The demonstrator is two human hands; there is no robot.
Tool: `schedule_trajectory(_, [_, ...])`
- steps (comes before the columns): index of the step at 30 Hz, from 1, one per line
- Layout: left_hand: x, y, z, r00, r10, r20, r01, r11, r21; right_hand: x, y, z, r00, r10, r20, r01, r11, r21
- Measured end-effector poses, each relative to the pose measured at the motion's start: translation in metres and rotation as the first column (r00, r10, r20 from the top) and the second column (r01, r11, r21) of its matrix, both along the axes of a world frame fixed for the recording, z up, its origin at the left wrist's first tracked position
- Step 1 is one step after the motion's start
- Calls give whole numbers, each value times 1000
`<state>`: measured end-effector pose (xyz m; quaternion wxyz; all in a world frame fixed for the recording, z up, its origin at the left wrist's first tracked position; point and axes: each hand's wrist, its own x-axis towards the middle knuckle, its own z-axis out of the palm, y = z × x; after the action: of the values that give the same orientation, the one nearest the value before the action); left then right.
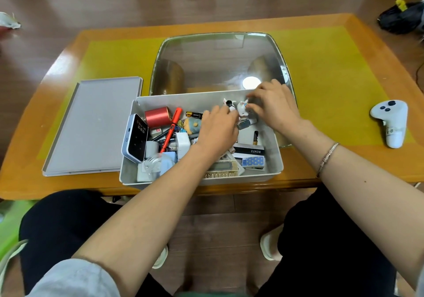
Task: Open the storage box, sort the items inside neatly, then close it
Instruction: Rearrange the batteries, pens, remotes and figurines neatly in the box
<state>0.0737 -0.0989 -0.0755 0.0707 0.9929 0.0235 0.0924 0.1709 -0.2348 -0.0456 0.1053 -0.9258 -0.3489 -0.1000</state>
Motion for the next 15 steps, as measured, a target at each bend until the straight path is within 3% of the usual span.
schedule_trajectory(4, [10, 13, 6, 979, 188, 82, -189, 982, 5, 3, 8, 3, 1000, -19, 7, 20, 994, -104])
schedule_trajectory(7, [18, 20, 4, 984, 177, 31, -179, 982, 53, 6, 13, 5, 999, -45, 8, 46, 989, -142])
schedule_trajectory(15, [31, 17, 1, 987, 152, 45, -150, 988, -44, 13, 13, 13, 996, -87, -4, 85, 985, -150])
